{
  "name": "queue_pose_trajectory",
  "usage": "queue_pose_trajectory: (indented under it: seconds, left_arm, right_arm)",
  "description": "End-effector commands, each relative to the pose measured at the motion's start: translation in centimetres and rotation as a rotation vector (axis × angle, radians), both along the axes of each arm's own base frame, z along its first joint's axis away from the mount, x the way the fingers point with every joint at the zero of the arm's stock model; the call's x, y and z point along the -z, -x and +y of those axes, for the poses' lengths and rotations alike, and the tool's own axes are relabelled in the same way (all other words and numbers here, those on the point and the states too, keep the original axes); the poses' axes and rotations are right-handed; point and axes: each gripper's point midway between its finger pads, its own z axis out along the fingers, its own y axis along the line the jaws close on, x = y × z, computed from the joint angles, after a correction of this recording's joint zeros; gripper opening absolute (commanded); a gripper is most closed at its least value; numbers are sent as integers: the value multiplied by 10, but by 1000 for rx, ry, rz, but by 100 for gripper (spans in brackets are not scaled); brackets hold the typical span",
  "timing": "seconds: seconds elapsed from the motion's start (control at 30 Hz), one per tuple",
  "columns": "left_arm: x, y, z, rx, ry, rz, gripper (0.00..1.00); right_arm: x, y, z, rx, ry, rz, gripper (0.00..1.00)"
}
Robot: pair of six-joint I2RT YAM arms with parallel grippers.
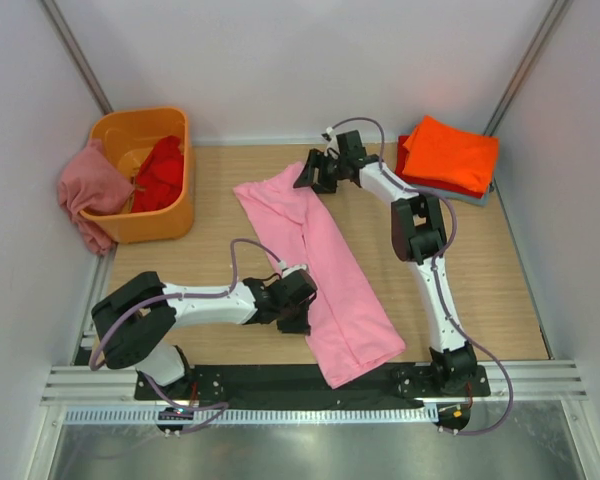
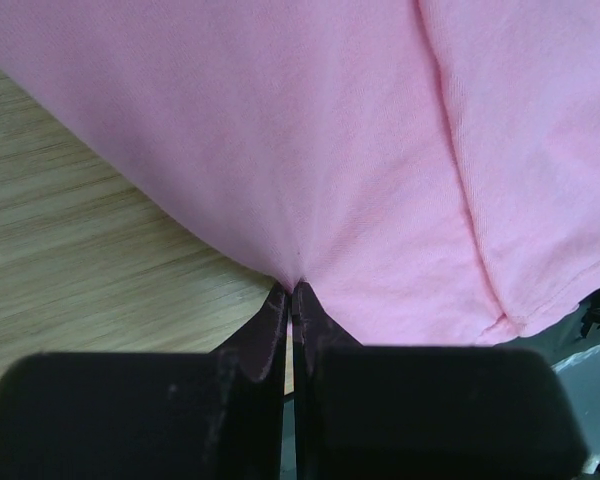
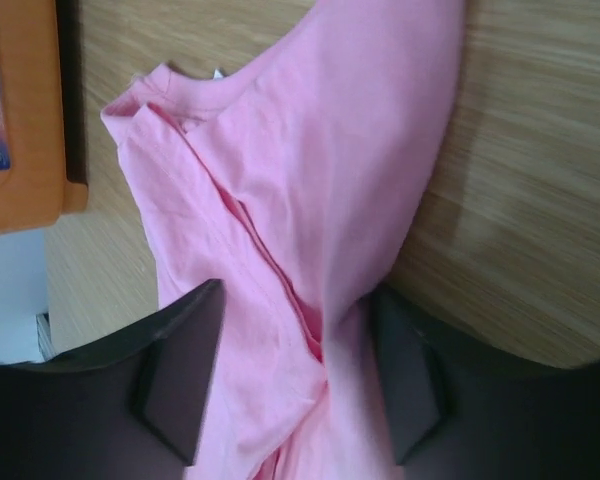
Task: Fold and stack the t-shirts
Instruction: Fold the tshirt
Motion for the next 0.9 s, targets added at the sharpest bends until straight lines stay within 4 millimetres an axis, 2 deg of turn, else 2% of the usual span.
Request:
queue_pose_trajectory:
  seconds: [0.0, 0.03, 0.07, 0.13, 0.17, 0.2, 0.23, 0.27, 0.3, 0.37, 0.47, 0.6, 0.87]
  left_arm:
    - [24, 14, 29, -3, -118, 48, 0]
    - [24, 12, 31, -7, -127, 38, 0]
    - [22, 13, 35, -8, -143, 37, 0]
    - [17, 8, 38, 5, -170, 15, 0]
    - [17, 11, 48, 16, -220, 22, 0]
    - [10, 6, 47, 17, -235, 5, 0]
    - [8, 0, 54, 31, -274, -22, 0]
    - [7, 1, 65, 41, -327, -19, 0]
    - [1, -5, 65, 46, -338, -37, 0]
    - [-3, -11, 78, 61, -394, -52, 0]
    - [-11, -20, 90, 57, -433, -60, 0]
    - [-9, -26, 105, 42, -458, -53, 0]
    - [-2, -46, 122, 19, -470, -31, 0]
  right_arm:
    - [33, 11, 21, -16, 3, 47, 61]
    - [37, 10, 22, -6, 5, 50, 51]
    - [45, 3, 18, 29, 21, 50, 30]
    - [51, -13, 2, 111, 21, 67, 8]
    - [57, -19, -6, 148, 19, 80, 4]
    - [60, -27, -15, 192, 21, 85, 1]
    - [60, -39, -33, 261, 0, 108, 1]
    - [60, -47, -42, 298, -6, 106, 1]
    - [59, -53, -50, 329, -11, 105, 1]
    - [56, -69, -74, 411, 7, 88, 1]
    - [48, -83, -96, 497, 26, 60, 1]
    - [42, -94, -97, 505, 17, 39, 1]
    - [47, -97, -98, 602, -6, 49, 3]
